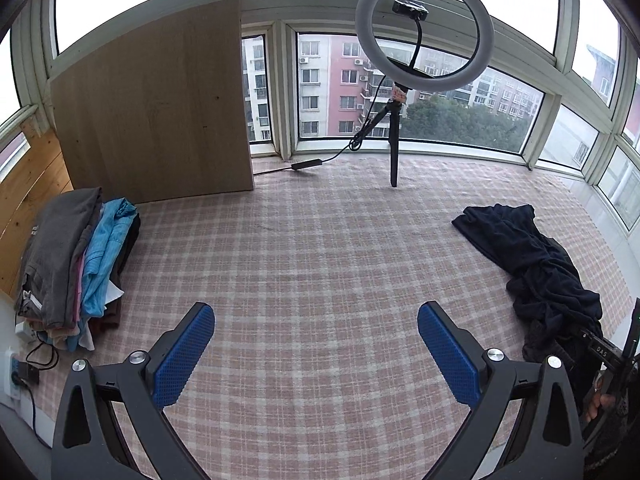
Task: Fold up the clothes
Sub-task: 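Grasp the navy garment with the right gripper and drag it onto the rug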
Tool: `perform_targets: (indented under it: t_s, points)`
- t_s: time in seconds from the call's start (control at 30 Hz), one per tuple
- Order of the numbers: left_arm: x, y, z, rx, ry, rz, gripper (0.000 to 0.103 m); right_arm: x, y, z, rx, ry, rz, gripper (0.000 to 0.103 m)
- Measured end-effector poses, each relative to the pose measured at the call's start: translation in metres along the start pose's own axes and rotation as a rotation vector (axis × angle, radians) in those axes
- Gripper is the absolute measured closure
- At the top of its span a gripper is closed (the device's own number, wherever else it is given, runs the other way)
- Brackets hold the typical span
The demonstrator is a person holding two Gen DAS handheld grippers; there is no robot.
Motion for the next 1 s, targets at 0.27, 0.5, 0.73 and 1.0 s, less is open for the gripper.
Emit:
perform_targets:
  t_s: [0.27,0.5,0.73,1.0]
  points:
    - [-0.003,0.036,0.003,-0.057,-0.027,0.009,0.001,-0.037,-0.011,0.036,0.214,-0.158,0.150,0.079]
    - [-0.007,0.093,-0.011,-0.108,-0.037,0.041,0.001,-0.071,0.049,0.086,0.087,-0.276,0.146,0.081]
    - [-0.019,0.156,-0.023,-0.199,-0.067,0.084,0.001,-0.031,0.178,0.105,-0.074,-0.215,0.237,0.081]
    - [-0.002,0.195,-0.047,-0.233,-0.006,0.114,0.001,0.051,0.399,-0.007,-0.399,0.267,0.613,0.069]
Point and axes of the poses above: each gripper's, at about its wrist camera, not at the fingertips, and x roughly the way its jaws point, y to its left, z to its top, the point moved 6 cm from there along x, roughly the way its jaws point, and after that the axes turned 10 degrees about z, right-handed, at the moved point
